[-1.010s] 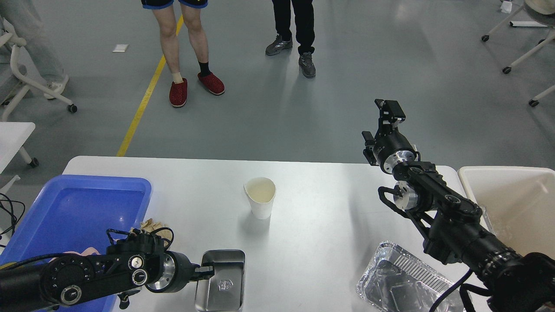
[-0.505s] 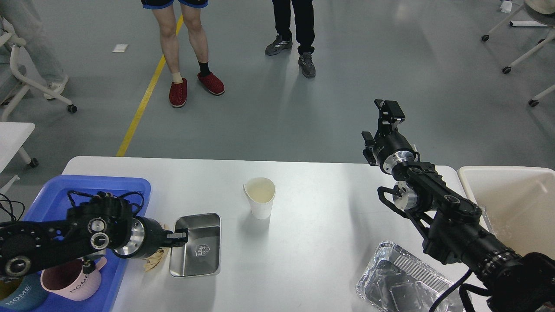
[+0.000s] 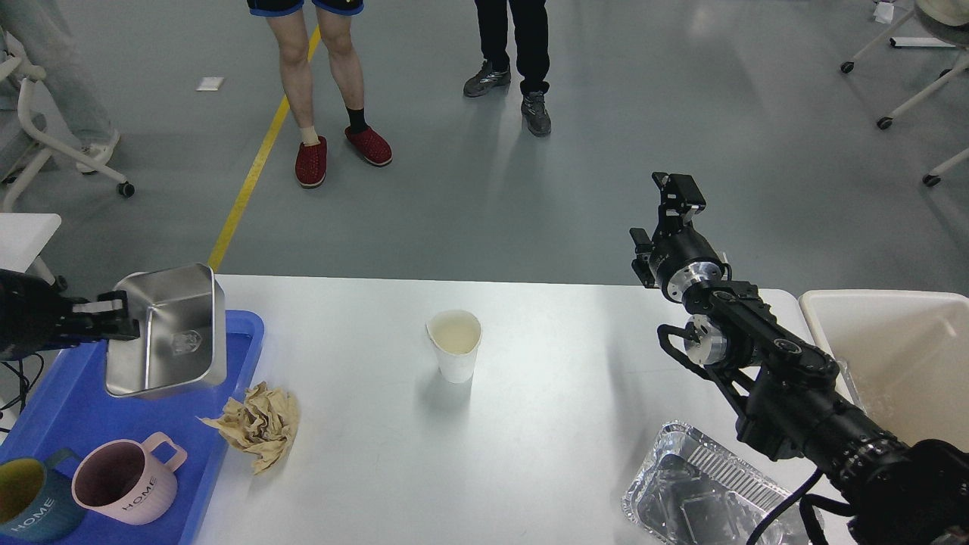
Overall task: Tidy desktop
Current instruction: 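Lower the steel tray into the blue tray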
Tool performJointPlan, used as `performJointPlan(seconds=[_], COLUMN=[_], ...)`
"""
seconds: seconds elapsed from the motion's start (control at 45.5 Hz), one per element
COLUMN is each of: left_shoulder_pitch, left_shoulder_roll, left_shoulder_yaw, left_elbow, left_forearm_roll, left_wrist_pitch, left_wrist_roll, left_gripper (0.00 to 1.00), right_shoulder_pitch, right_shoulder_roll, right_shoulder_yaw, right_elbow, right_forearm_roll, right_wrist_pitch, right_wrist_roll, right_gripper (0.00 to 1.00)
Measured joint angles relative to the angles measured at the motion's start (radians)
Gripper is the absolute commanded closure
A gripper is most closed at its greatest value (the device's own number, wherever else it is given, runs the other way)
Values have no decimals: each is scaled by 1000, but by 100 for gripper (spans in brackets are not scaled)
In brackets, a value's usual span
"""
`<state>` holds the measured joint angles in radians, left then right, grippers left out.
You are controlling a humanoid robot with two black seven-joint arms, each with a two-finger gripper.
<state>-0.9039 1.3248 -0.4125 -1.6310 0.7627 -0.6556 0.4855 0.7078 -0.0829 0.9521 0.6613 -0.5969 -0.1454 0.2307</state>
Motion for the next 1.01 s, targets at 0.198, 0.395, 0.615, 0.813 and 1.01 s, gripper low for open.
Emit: performJointPlan(seconds=[0.198,0.395,0.615,0.813,1.01], left_shoulder_pitch=[0,0,0,9,12], left_shoulder_roll=[110,154,157,107,-39], left_shoulder_yaw=[-47,-102,-138,-88,6], left_elbow=[0,2,4,81,238], left_forearm_roll=[-47,-58,-71,-69,-55], left_wrist_pitch=[-52,-96,-116,-81,37], left_wrist_roll=[-39,-59,-60,-63,-65], left_gripper=[100,100,99,98,98], right_shoulder_pitch=[5,6,4,-1,-1], right_shoulder_roll=[19,20,19,18,20], right_shoulder_yaw=[-1,-1,-1,-1,-1], right_elbow=[-2,-2,-1,0,-1], right_forearm_roll=[0,0,0,0,0], right_wrist_pitch=[-3,-3,-3,-3,-3], right_wrist_roll=[0,0,0,0,0], right_gripper=[0,0,0,0,0])
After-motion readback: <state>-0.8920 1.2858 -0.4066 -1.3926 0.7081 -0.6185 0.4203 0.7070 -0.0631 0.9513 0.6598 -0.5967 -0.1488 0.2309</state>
